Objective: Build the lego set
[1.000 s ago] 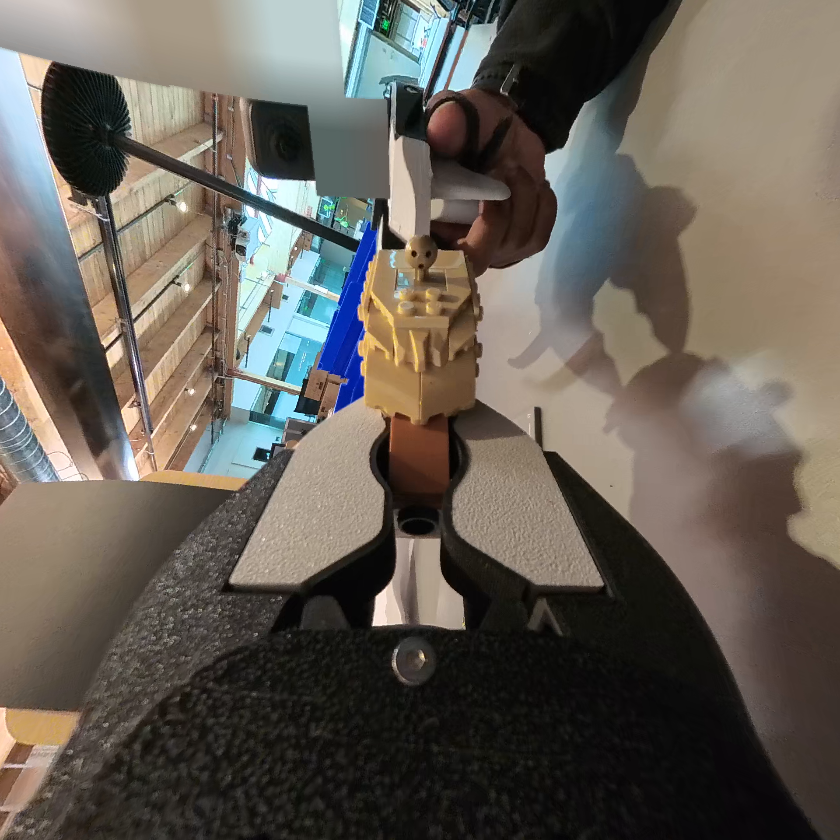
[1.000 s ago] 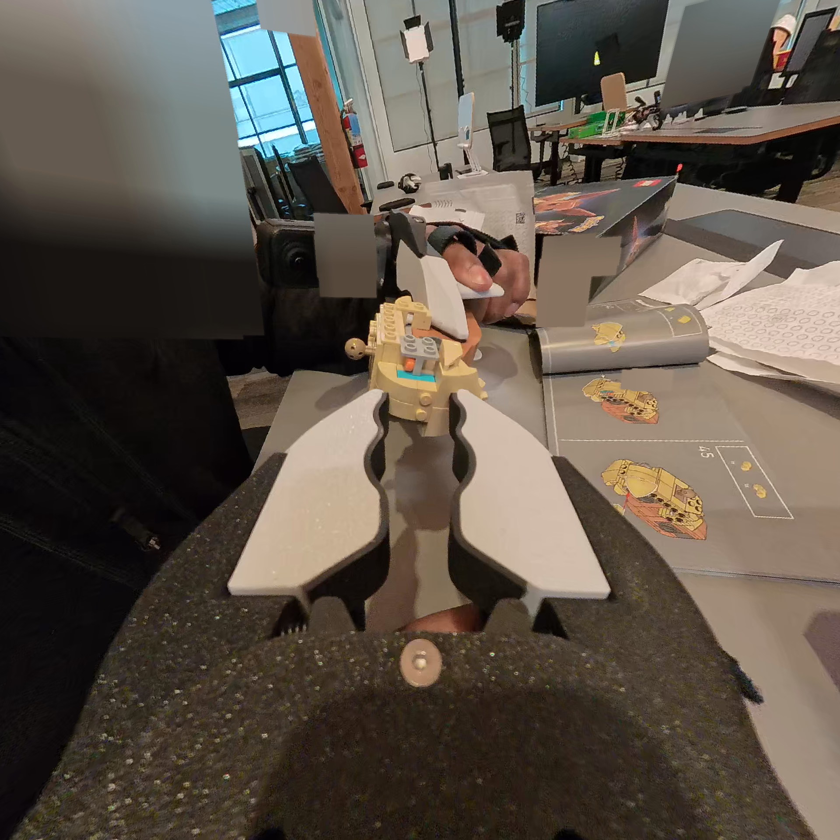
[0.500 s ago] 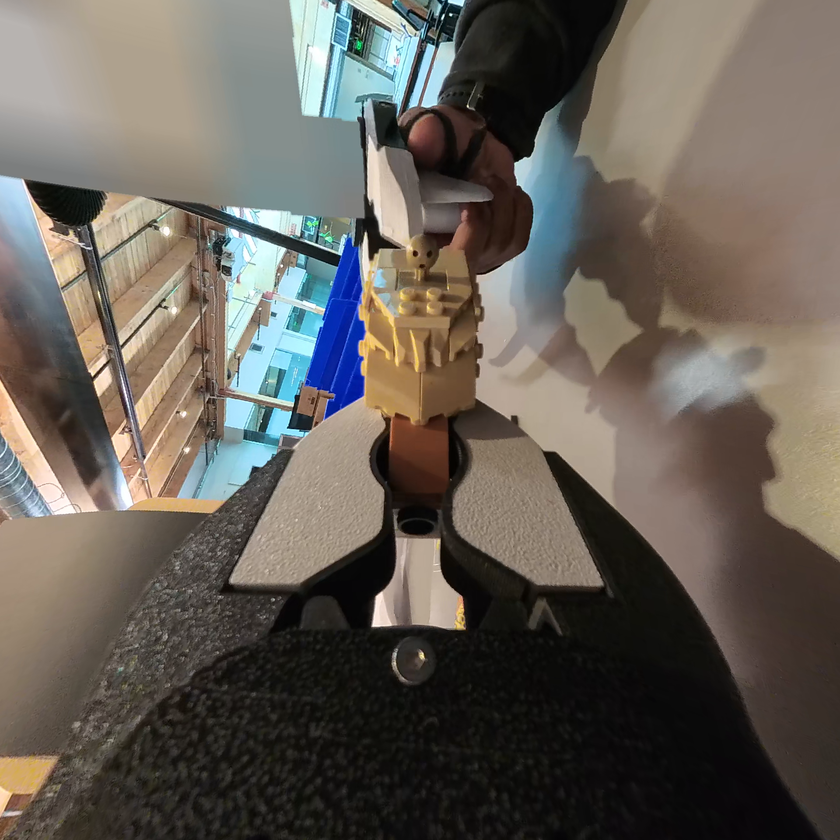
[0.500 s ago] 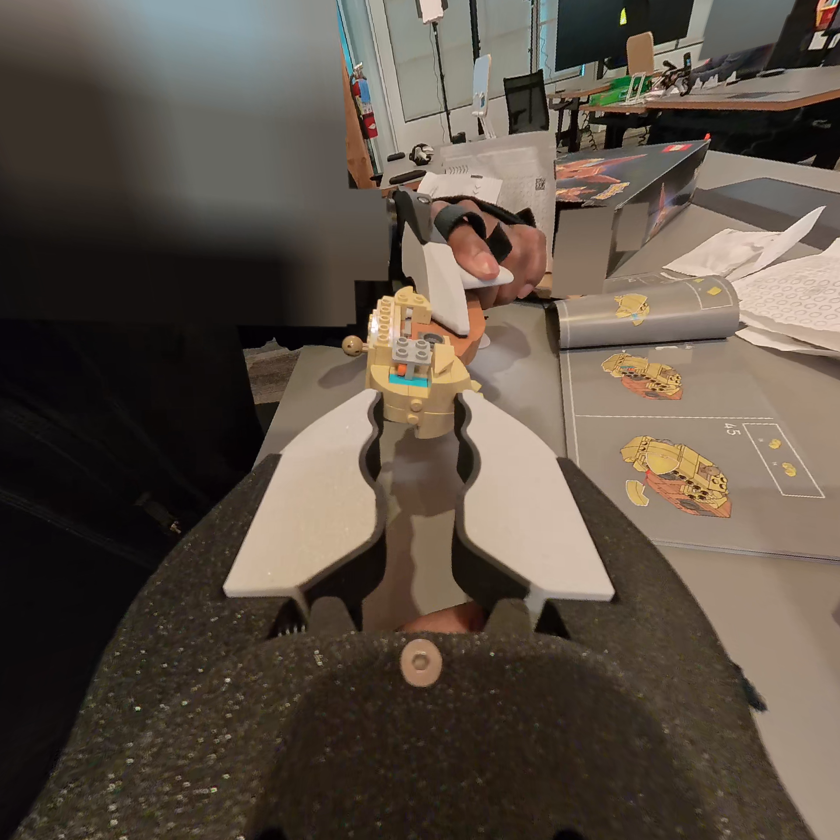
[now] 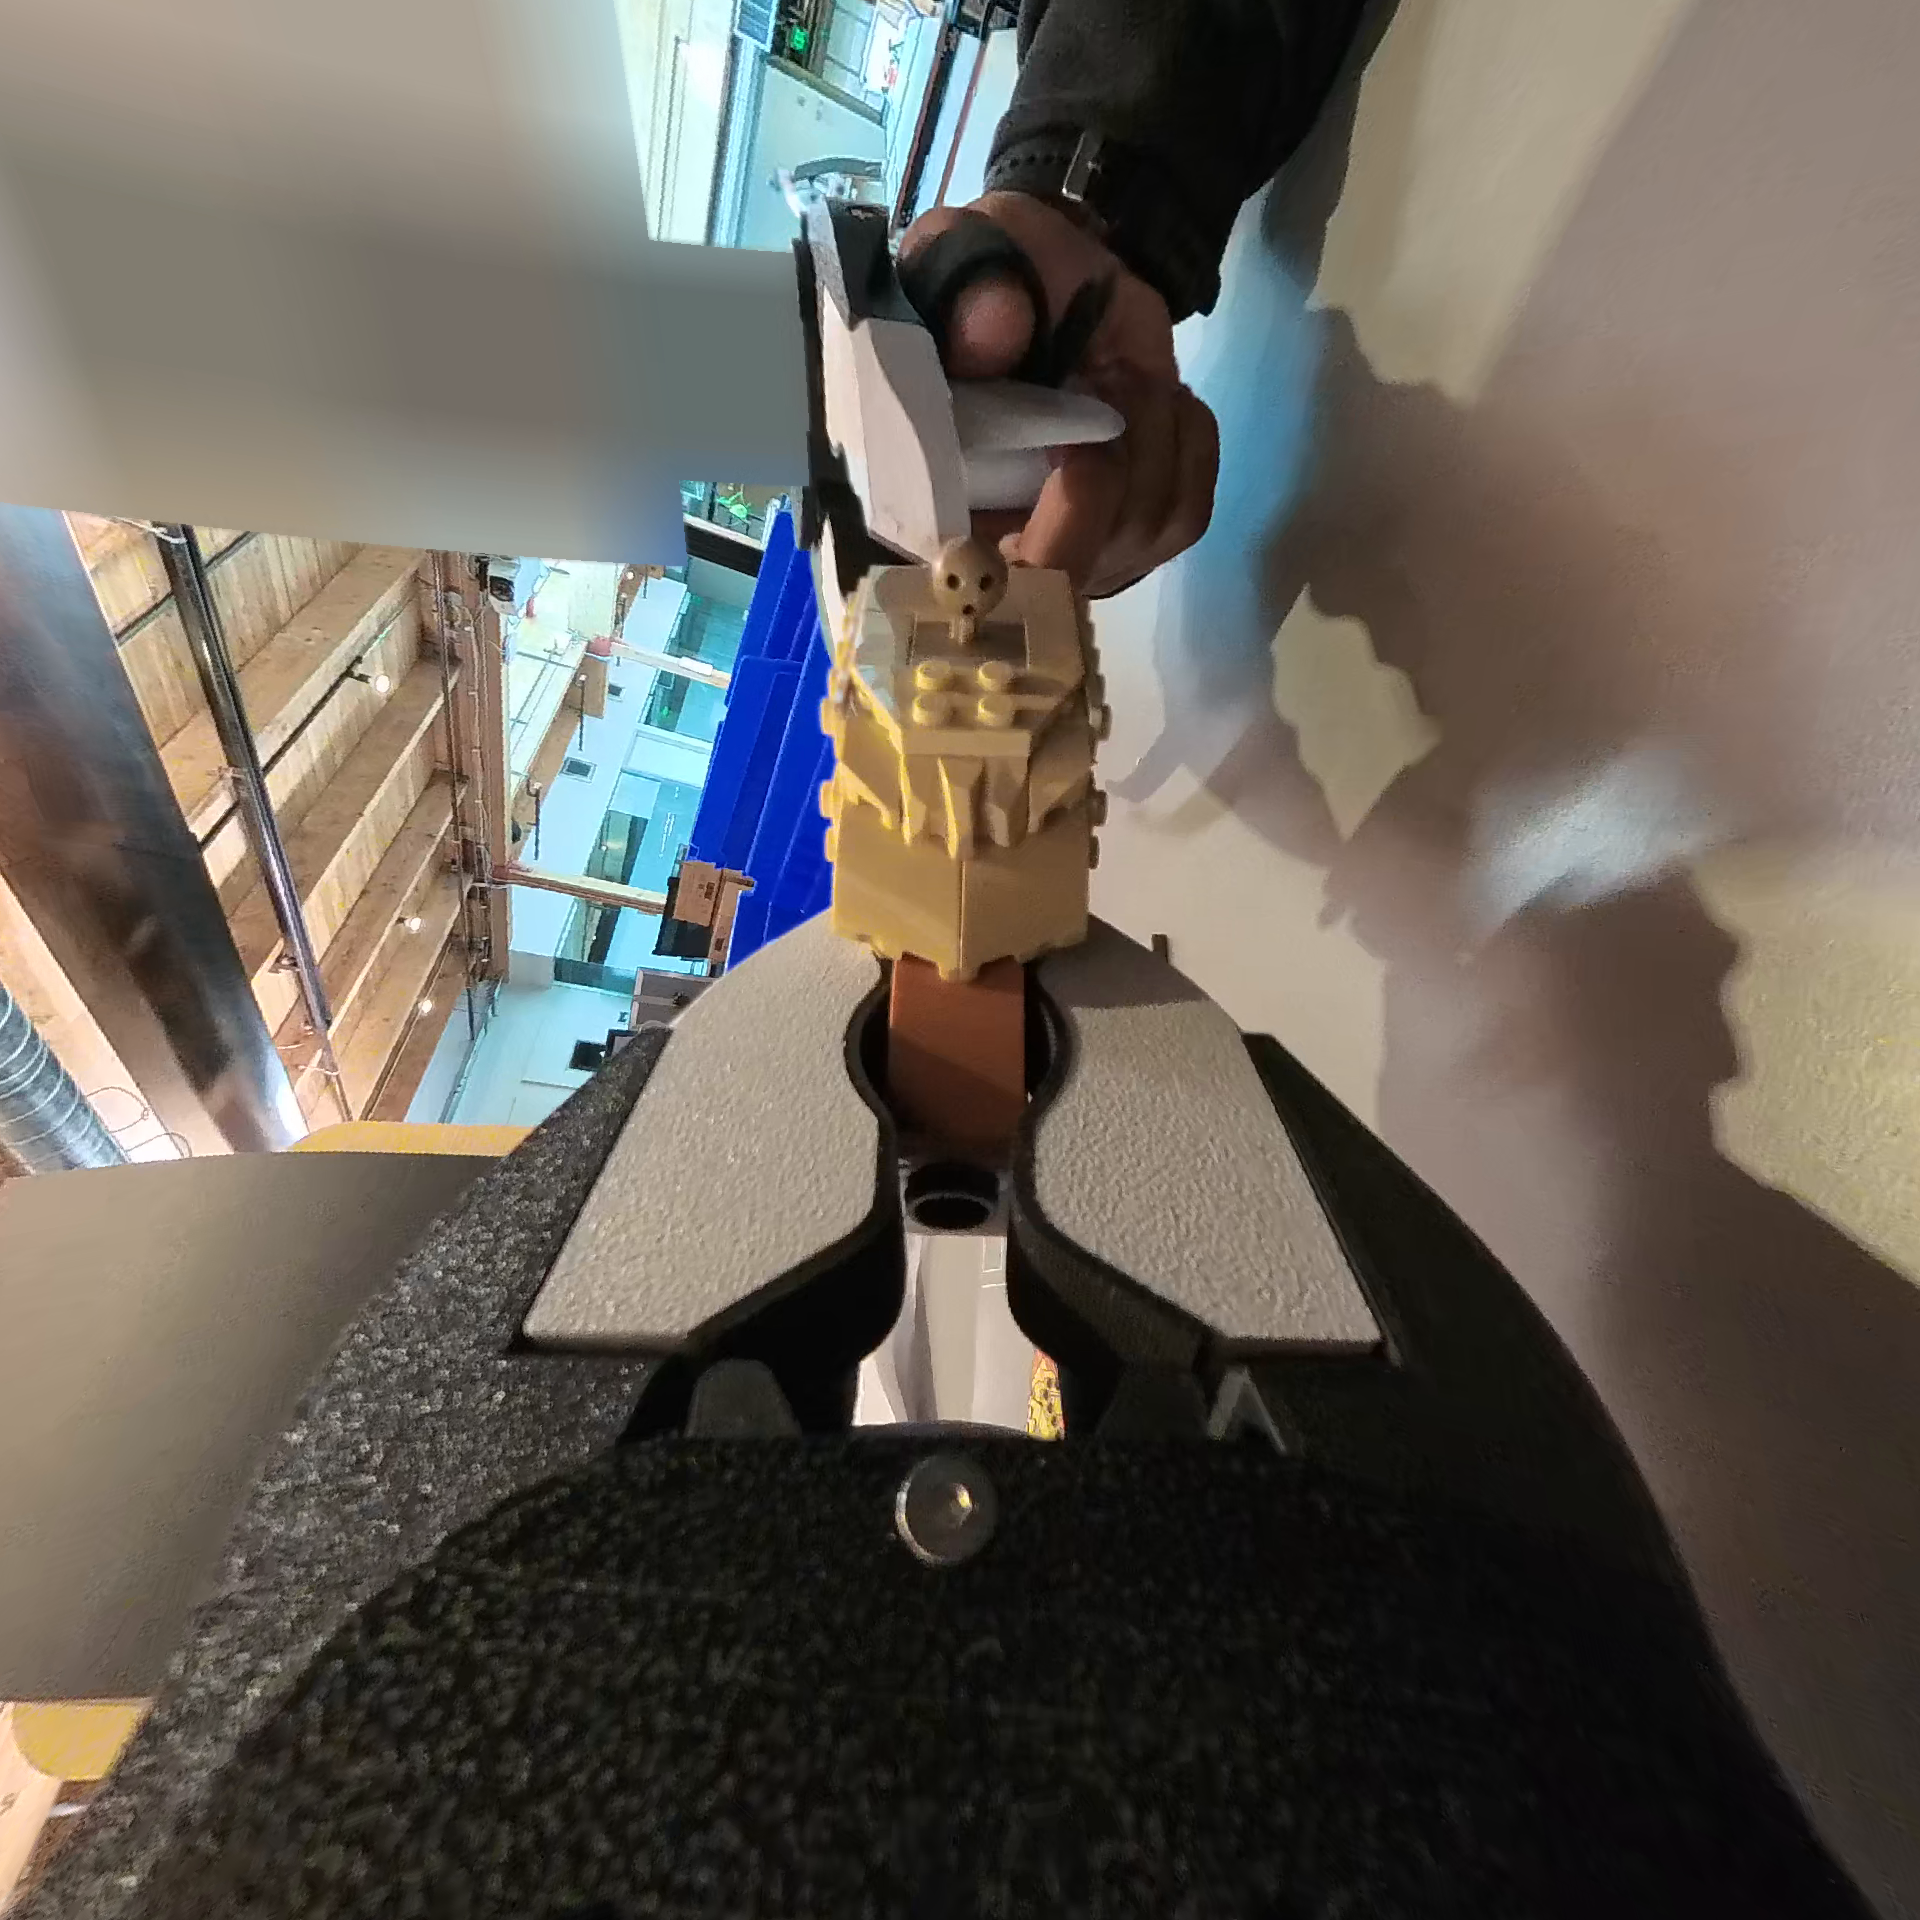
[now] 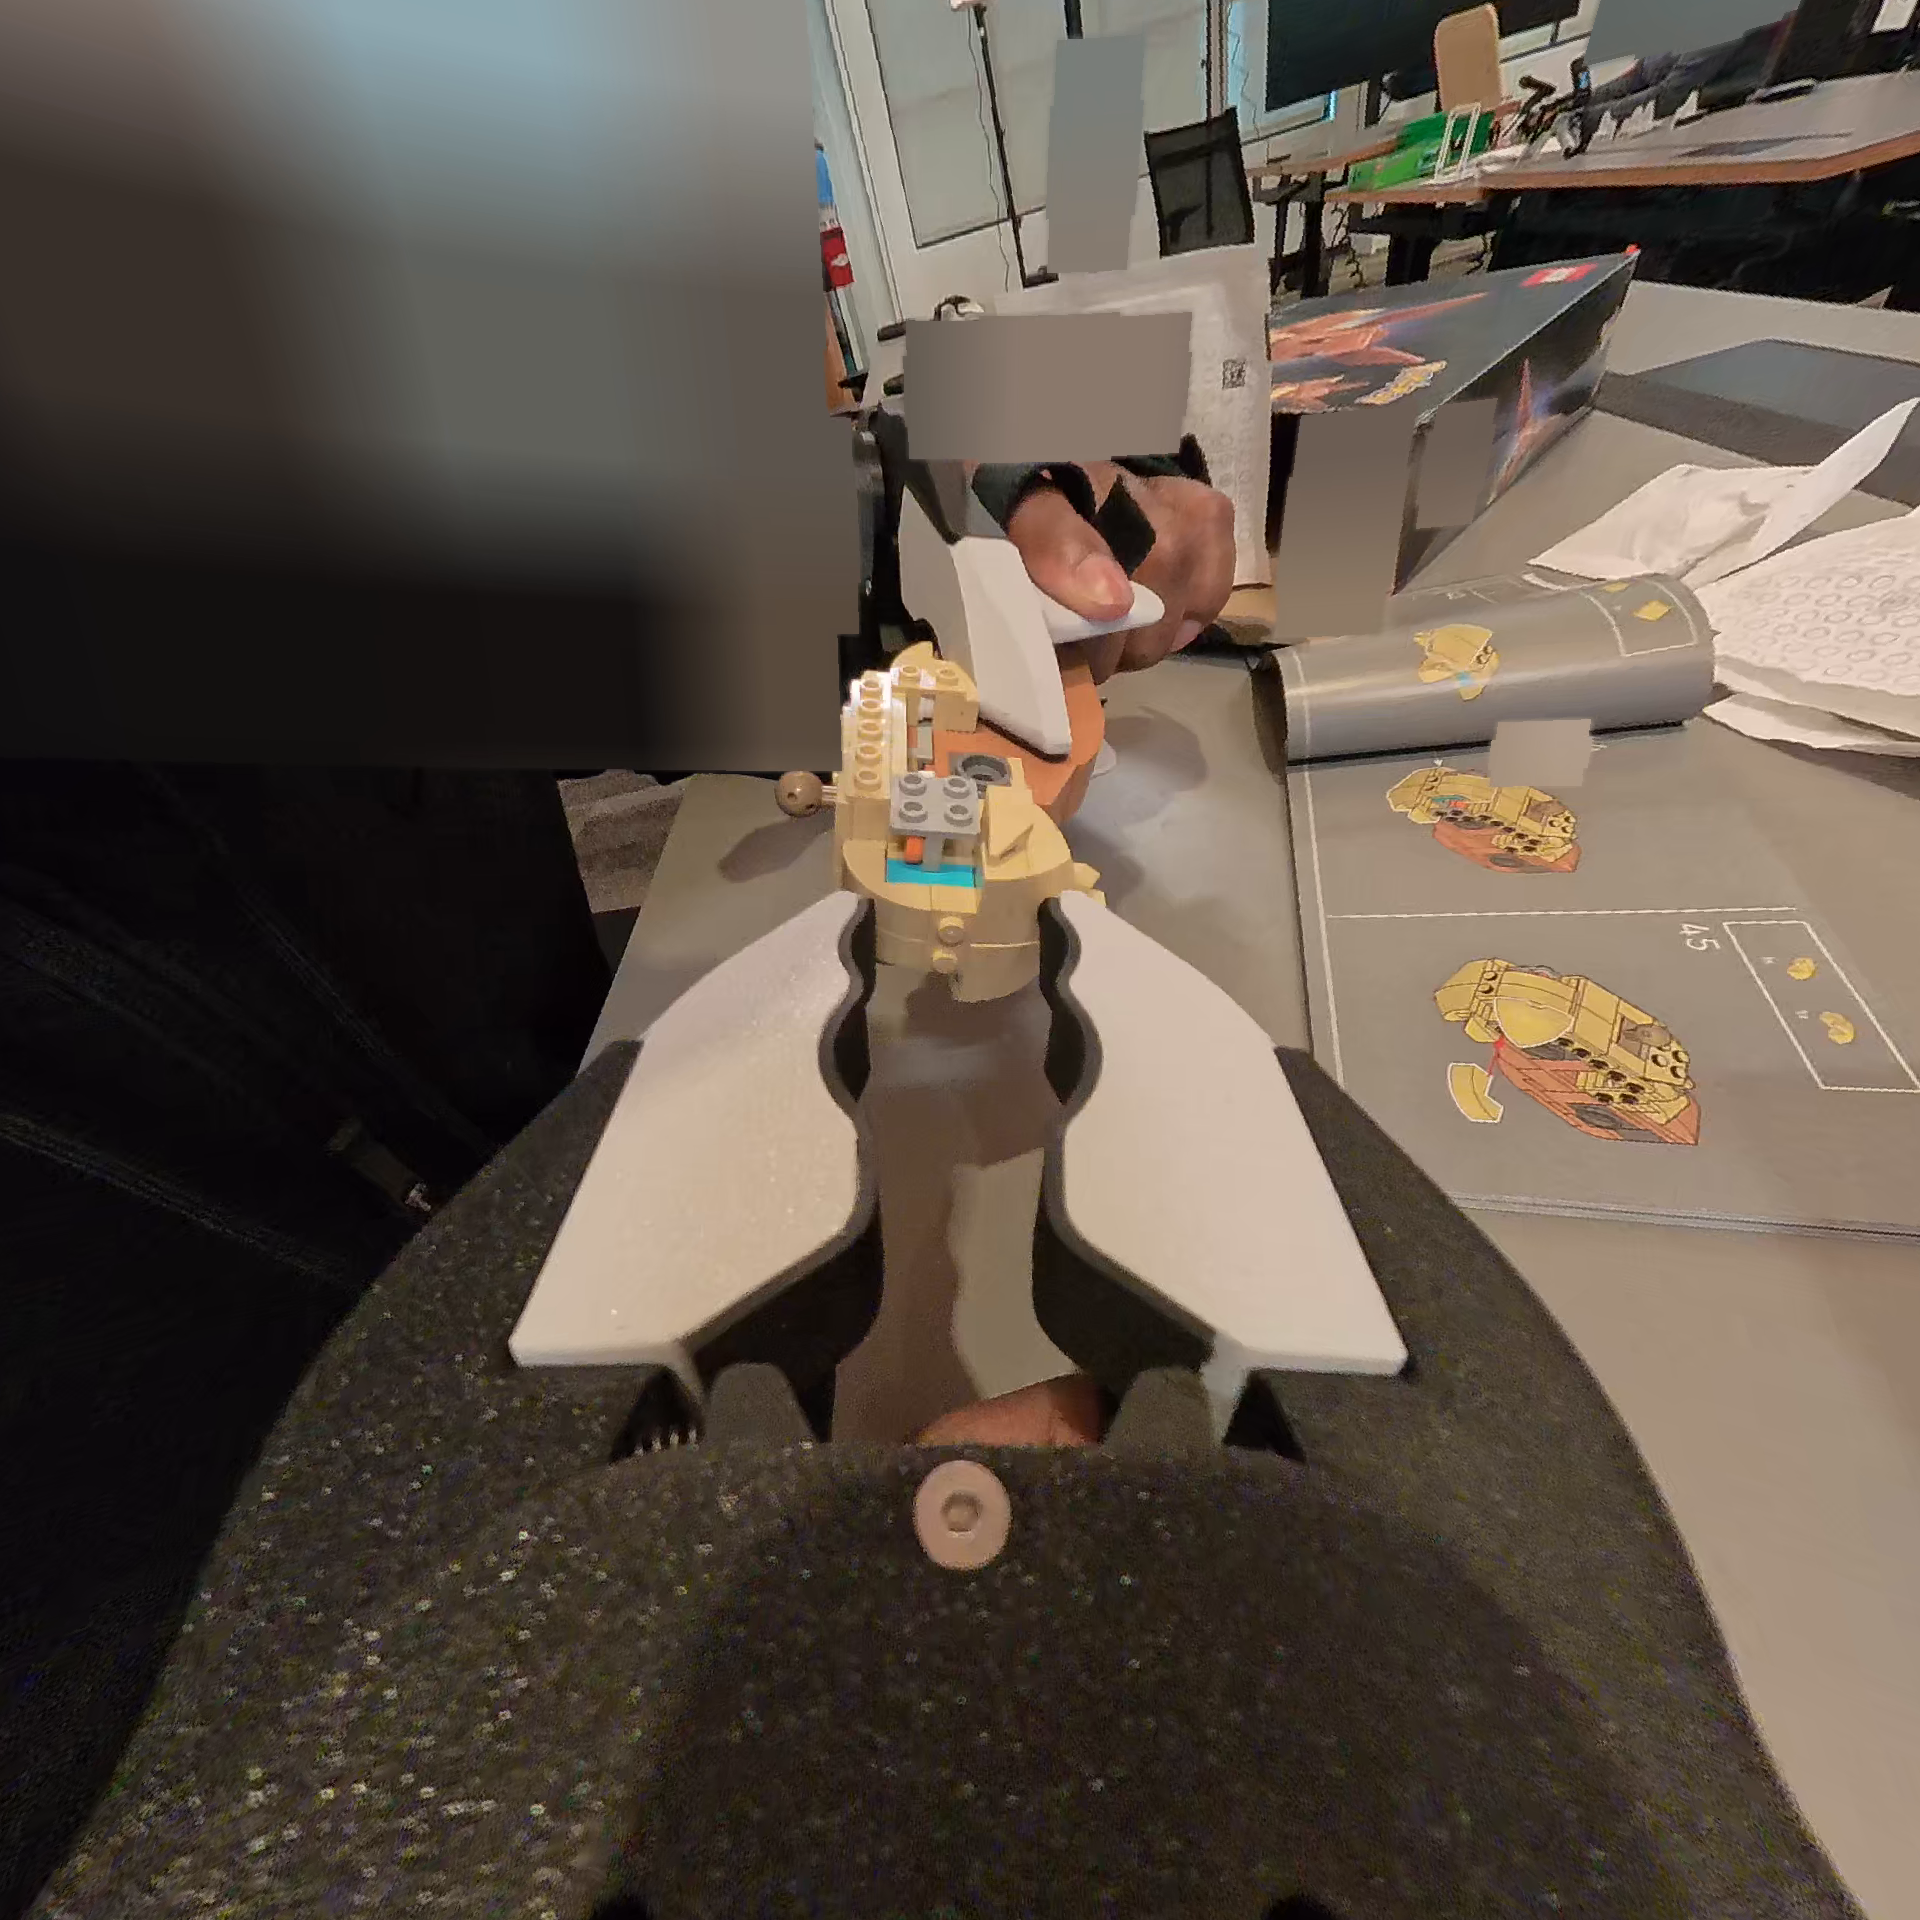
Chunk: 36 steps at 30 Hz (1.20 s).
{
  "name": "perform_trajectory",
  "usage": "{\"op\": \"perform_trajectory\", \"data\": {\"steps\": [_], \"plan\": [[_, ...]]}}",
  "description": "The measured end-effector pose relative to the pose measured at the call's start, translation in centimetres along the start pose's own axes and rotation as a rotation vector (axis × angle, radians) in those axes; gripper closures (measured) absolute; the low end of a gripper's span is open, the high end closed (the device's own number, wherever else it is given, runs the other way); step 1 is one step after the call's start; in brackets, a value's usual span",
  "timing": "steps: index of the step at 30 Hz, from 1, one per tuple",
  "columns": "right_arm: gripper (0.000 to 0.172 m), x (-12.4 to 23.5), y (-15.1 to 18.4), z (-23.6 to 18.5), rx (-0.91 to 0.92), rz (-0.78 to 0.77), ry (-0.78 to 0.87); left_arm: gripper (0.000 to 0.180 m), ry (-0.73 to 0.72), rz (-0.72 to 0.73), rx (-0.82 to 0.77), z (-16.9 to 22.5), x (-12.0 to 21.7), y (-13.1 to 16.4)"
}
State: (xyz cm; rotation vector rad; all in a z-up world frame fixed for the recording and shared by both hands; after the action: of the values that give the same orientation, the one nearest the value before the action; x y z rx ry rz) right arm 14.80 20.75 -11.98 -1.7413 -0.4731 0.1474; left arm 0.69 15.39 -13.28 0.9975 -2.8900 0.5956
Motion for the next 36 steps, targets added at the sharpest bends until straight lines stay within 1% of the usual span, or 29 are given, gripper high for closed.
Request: {"op": "perform_trajectory", "data": {"steps": [9, 24, 27, 29, 34, 36], "plan": [[0.141, 0.0, -0.1, -0.2, 0.004, 0.009, -0.007, 0.163, -0.010, -0.011, -0.026, -0.2, 0.1, -0.3], [0.137, -0.3, 0.5, -0.3, -0.008, -0.019, -0.034, 0.163, 0.033, -0.015, -0.055, 0.1, 0.2, -0.4], [0.137, -0.1, -0.1, -0.3, -0.004, -0.001, -0.040, 0.163, 0.013, -0.023, -0.052, -0.2, 0.2, -0.5], [0.142, 0.4, -0.6, -0.1, 0.002, 0.023, -0.030, 0.163, -0.010, -0.028, -0.033, -0.5, 0.1, -0.5], [0.146, 0.6, -0.7, 0.1, -0.007, 0.040, -0.019, 0.163, -0.054, -0.060, -0.088, -0.5, 0.1, -0.3], [0.145, 0.5, -0.6, 0.2, -0.014, 0.044, -0.024, 0.163, -0.060, -0.072, -0.122, -0.4, 0.1, -0.2]]}}
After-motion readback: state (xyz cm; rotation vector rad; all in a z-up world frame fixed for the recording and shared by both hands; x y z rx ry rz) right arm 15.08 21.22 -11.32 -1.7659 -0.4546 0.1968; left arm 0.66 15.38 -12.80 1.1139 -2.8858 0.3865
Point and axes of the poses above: each gripper's, where its closed fingertips meet, x back along the fingers, y out of its underside, z = x × y across the jaws, the point moved 6 cm from there along x, back along the fingers, and after that the axes turned 1 degree about z, right-handed, at the moved point
